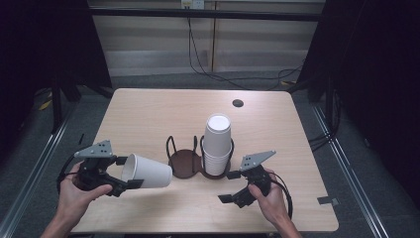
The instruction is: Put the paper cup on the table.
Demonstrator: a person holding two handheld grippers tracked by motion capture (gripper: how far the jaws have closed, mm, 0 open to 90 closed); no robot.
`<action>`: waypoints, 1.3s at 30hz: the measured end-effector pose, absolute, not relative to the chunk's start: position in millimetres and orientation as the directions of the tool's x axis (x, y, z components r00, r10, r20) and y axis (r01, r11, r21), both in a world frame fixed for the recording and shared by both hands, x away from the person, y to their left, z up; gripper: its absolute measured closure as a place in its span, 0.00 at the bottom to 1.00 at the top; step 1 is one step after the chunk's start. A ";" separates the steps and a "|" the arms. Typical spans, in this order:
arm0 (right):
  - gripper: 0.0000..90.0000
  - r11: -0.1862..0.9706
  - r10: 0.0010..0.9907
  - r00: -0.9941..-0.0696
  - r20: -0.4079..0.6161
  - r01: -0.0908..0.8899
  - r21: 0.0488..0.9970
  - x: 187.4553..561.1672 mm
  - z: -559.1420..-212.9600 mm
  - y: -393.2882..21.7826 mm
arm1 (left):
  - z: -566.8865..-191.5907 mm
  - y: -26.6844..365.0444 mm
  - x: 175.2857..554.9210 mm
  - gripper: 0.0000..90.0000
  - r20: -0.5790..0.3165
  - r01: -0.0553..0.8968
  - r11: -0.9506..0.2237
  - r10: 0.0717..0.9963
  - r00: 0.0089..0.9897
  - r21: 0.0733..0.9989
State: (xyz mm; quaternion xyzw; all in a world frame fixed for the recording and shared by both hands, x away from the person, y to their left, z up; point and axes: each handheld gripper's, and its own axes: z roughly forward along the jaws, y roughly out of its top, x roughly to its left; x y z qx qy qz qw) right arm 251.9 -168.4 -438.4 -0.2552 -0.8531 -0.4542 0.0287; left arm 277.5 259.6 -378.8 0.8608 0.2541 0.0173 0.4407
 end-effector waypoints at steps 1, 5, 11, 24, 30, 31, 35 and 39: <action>0.16 0.457 0.409 -0.868 0.281 0.462 0.760 251.9 -438.4 -168.4 | -378.8 259.6 277.5 0.14 -0.194 0.422 -0.483 0.453 0.870 0.767; 0.16 0.450 0.412 -0.868 0.278 0.459 0.766 250.8 -438.0 -169.2 | -384.2 263.5 281.9 0.13 -0.163 0.441 -0.510 0.499 0.851 0.738; 0.16 0.446 0.416 -0.865 0.281 0.463 0.766 251.5 -438.0 -171.8 | -384.0 272.1 293.5 0.13 -0.129 0.465 -0.542 0.544 0.829 0.700; 0.16 0.442 0.423 -0.860 0.285 0.470 0.764 251.4 -438.6 -174.1 | -381.0 281.3 319.7 0.13 -0.104 0.524 -0.619 0.583 0.806 0.585; 0.16 0.443 0.429 -0.858 0.282 0.472 0.762 251.1 -439.7 -174.6 | -380.5 270.7 333.7 0.13 -0.056 0.531 -0.666 0.596 0.801 0.524; 0.16 0.443 0.429 -0.858 0.282 0.472 0.762 251.1 -439.7 -174.6 | -380.5 270.7 333.7 0.13 -0.056 0.531 -0.666 0.596 0.801 0.524; 0.16 0.444 0.431 -0.857 0.282 0.474 0.761 251.4 -439.9 -175.2 | -380.2 256.1 343.8 0.13 -0.027 0.529 -0.703 0.589 0.808 0.476; 0.16 0.440 0.433 -0.856 0.283 0.475 0.762 250.6 -439.6 -175.9 | -373.3 248.2 353.0 0.13 -0.001 0.518 -0.723 0.582 0.814 0.457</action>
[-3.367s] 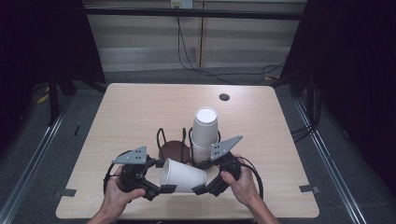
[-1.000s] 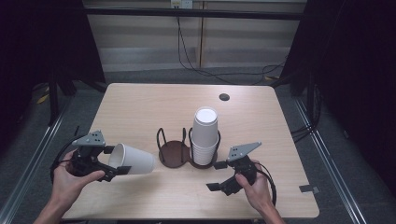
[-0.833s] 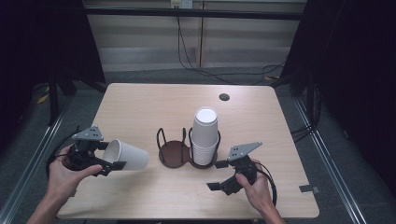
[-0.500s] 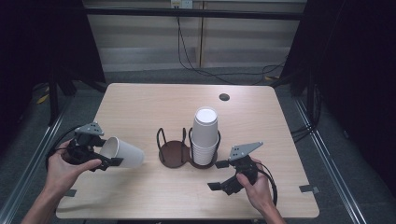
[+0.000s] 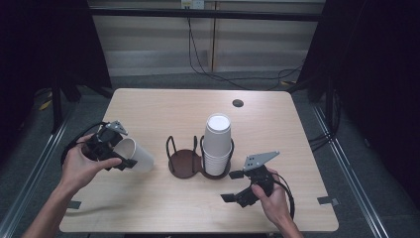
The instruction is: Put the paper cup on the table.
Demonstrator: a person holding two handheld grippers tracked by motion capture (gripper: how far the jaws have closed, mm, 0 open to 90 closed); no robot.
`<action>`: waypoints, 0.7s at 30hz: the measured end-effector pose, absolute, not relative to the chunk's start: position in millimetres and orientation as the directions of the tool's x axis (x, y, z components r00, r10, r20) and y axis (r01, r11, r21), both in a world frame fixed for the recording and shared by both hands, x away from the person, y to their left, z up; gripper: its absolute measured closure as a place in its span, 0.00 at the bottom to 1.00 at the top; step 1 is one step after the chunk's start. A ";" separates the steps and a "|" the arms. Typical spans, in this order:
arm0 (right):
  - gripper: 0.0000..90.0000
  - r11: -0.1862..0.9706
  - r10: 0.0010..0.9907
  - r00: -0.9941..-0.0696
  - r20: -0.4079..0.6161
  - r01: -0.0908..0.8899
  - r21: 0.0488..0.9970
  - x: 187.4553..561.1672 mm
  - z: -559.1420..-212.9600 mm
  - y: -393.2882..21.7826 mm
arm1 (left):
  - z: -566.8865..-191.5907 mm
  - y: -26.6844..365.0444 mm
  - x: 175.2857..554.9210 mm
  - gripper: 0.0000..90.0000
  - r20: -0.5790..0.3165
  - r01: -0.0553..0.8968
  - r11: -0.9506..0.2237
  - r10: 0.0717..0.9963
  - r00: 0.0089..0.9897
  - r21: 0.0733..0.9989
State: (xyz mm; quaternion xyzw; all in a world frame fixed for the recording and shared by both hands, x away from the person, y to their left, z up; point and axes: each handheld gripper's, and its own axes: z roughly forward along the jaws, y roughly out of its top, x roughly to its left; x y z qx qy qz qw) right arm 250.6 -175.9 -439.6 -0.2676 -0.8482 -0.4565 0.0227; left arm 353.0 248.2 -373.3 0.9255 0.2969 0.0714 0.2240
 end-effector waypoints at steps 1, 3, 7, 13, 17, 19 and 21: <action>0.16 0.440 0.433 -0.857 0.280 0.472 0.764 249.4 -439.2 -176.3 | -371.9 247.8 356.0 0.13 0.004 0.514 -0.728 0.579 0.816 0.454; 0.16 0.440 0.433 -0.857 0.279 0.471 0.764 249.5 -439.3 -177.0 | -368.0 245.1 363.0 0.13 0.019 0.524 -0.737 0.587 0.809 0.428; 0.16 0.440 0.436 -0.855 0.279 0.473 0.763 250.2 -440.1 -177.9 | -364.0 243.0 372.7 0.13 0.020 0.522 -0.733 0.588 0.809 0.436; 0.16 0.448 0.425 -0.858 0.288 0.475 0.757 250.6 -441.9 -176.4 | -373.0 230.4 387.8 0.13 0.024 0.531 -0.767 0.576 0.817 0.360; 0.16 0.454 0.425 -0.857 0.290 0.480 0.751 251.2 -444.0 -175.5 | -371.0 223.2 394.1 0.12 0.021 0.533 -0.775 0.573 0.819 0.339; 0.16 0.455 0.426 -0.857 0.290 0.480 0.750 251.5 -444.3 -175.2 | -369.9 220.1 394.9 0.12 0.030 0.534 -0.781 0.573 0.819 0.323; 0.16 0.455 0.422 -0.860 0.288 0.475 0.753 251.2 -443.9 -173.9 | -368.7 212.0 399.0 0.12 0.046 0.530 -0.796 0.565 0.824 0.294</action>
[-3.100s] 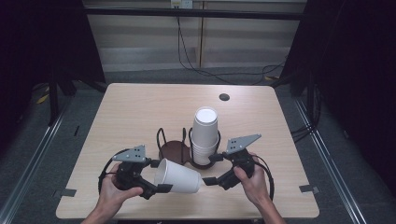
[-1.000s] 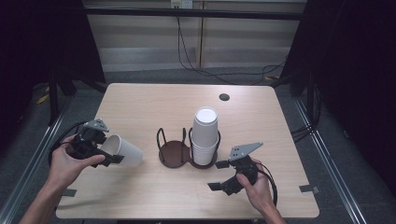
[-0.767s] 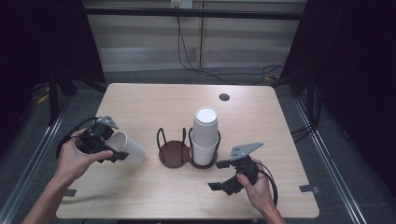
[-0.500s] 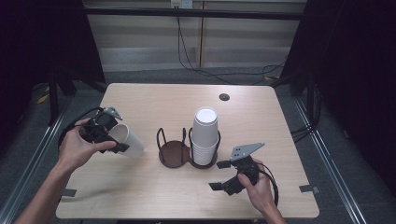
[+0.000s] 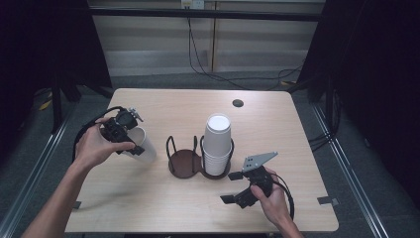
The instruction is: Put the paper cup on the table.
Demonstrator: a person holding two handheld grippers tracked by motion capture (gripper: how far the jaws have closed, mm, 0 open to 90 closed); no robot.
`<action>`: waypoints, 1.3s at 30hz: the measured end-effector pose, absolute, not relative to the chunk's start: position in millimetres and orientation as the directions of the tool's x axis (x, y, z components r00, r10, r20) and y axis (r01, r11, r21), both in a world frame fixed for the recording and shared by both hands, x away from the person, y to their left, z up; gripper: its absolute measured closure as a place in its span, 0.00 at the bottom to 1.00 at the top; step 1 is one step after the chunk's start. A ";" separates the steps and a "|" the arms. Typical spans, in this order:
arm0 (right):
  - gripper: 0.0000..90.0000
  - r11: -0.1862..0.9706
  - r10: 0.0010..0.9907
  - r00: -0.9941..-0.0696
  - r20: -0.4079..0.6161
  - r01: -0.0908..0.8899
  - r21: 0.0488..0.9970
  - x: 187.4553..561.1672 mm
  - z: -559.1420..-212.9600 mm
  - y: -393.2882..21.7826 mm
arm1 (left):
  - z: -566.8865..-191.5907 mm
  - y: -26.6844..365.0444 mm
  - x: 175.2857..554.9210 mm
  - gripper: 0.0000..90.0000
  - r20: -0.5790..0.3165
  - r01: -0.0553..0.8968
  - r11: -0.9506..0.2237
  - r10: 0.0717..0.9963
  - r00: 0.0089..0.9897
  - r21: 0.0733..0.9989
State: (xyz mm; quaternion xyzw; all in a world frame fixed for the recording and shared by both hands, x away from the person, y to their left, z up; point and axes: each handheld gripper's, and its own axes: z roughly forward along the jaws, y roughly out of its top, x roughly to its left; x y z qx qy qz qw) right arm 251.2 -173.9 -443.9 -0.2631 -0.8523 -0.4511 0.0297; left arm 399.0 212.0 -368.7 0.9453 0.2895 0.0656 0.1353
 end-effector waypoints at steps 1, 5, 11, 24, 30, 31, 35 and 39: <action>0.16 0.455 0.422 -0.860 0.288 0.475 0.753 251.2 -443.9 -173.9 | -368.7 212.0 399.0 0.12 0.046 0.530 -0.796 0.565 0.824 0.294; 0.16 0.461 0.416 -0.864 0.285 0.470 0.753 250.2 -443.7 -172.9 | -374.3 205.6 405.3 0.12 0.056 0.527 -0.802 0.562 0.825 0.281; 0.16 0.459 0.421 -0.861 0.284 0.473 0.752 250.7 -444.1 -174.7 | -385.3 198.0 407.1 0.12 0.078 0.529 -0.810 0.562 0.823 0.254; 0.16 0.474 0.423 -0.861 0.282 0.475 0.741 249.8 -445.3 -172.9 | -396.3 187.8 413.4 0.08 0.096 0.540 -0.802 0.577 0.811 0.256; 0.16 0.476 0.423 -0.861 0.283 0.477 0.739 249.6 -446.0 -172.3 | -400.3 181.7 418.1 0.07 0.086 0.571 -0.774 0.611 0.787 0.272; 0.16 0.476 0.423 -0.861 0.283 0.477 0.739 249.6 -446.0 -172.3 | -400.3 181.7 418.1 0.07 0.086 0.571 -0.774 0.611 0.787 0.272; 0.16 0.475 0.427 -0.861 0.277 0.474 0.741 249.0 -445.8 -172.5 | -403.1 177.3 418.3 0.06 0.085 0.575 -0.778 0.610 0.788 0.253; 0.16 0.478 0.429 -0.860 0.276 0.475 0.739 249.2 -446.7 -172.1 | -408.4 173.0 417.6 0.06 0.105 0.563 -0.790 0.598 0.794 0.242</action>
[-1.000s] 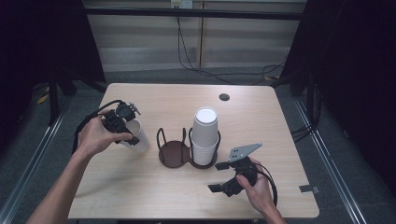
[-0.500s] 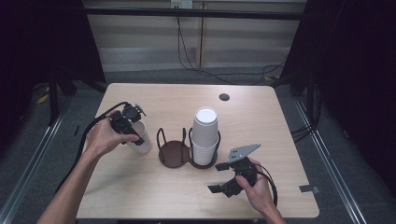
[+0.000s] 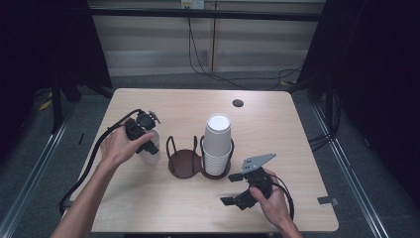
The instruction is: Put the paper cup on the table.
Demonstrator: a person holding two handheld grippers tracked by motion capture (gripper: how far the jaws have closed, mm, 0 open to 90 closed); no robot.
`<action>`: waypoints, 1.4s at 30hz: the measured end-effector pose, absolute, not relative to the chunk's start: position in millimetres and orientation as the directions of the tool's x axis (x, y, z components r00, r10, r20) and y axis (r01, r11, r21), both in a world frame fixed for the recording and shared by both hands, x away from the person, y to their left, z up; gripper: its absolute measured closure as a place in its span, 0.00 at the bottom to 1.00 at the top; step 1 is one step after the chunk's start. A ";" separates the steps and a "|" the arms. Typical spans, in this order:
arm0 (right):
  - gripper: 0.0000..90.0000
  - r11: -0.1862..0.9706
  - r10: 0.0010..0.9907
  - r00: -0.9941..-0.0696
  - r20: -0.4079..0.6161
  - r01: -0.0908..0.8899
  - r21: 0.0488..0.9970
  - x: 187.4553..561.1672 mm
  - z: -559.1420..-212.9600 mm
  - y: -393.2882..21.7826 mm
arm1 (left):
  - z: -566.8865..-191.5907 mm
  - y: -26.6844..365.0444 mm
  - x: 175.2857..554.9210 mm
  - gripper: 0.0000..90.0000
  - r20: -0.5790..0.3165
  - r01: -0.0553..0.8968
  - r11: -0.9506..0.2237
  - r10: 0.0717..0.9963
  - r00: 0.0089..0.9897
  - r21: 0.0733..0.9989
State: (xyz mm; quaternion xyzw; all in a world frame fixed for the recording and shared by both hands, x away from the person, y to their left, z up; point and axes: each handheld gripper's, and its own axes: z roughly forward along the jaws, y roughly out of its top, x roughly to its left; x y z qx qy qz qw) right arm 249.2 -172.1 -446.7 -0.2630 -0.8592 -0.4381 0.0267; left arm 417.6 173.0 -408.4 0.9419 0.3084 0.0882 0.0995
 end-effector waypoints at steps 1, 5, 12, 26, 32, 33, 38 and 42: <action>0.16 0.484 0.440 -0.858 0.265 0.475 0.735 248.9 -446.8 -171.9 | -409.3 172.5 415.8 0.06 0.115 0.548 -0.801 0.584 0.803 0.240; 0.16 0.481 0.449 -0.854 0.262 0.479 0.735 249.0 -447.0 -172.5 | -410.8 173.9 412.4 0.06 0.116 0.518 -0.819 0.556 0.823 0.245; 0.16 0.490 0.442 -0.858 0.260 0.474 0.732 249.2 -448.3 -170.8 | -413.5 179.6 410.1 0.06 0.111 0.514 -0.818 0.554 0.825 0.259; 0.16 0.494 0.444 -0.858 0.260 0.476 0.728 249.1 -449.0 -169.5 | -428.8 202.1 408.3 0.07 0.039 0.500 -0.812 0.534 0.845 0.301; 0.16 0.491 0.446 -0.856 0.262 0.479 0.728 249.6 -449.1 -169.8 | -427.6 216.9 401.7 0.14 0.024 0.499 -0.789 0.543 0.840 0.358; 0.16 0.495 0.446 -0.856 0.262 0.479 0.725 249.7 -449.6 -169.0 | -429.7 222.4 400.3 0.17 0.016 0.507 -0.789 0.546 0.838 0.347; 0.16 0.492 0.446 -0.855 0.263 0.480 0.726 249.9 -449.8 -168.9 | -427.5 233.4 396.4 0.17 0.007 0.504 -0.772 0.549 0.836 0.387; 0.16 0.492 0.449 -0.855 0.261 0.480 0.726 249.8 -449.6 -169.3 | -421.8 240.2 389.7 0.18 0.015 0.497 -0.760 0.553 0.833 0.418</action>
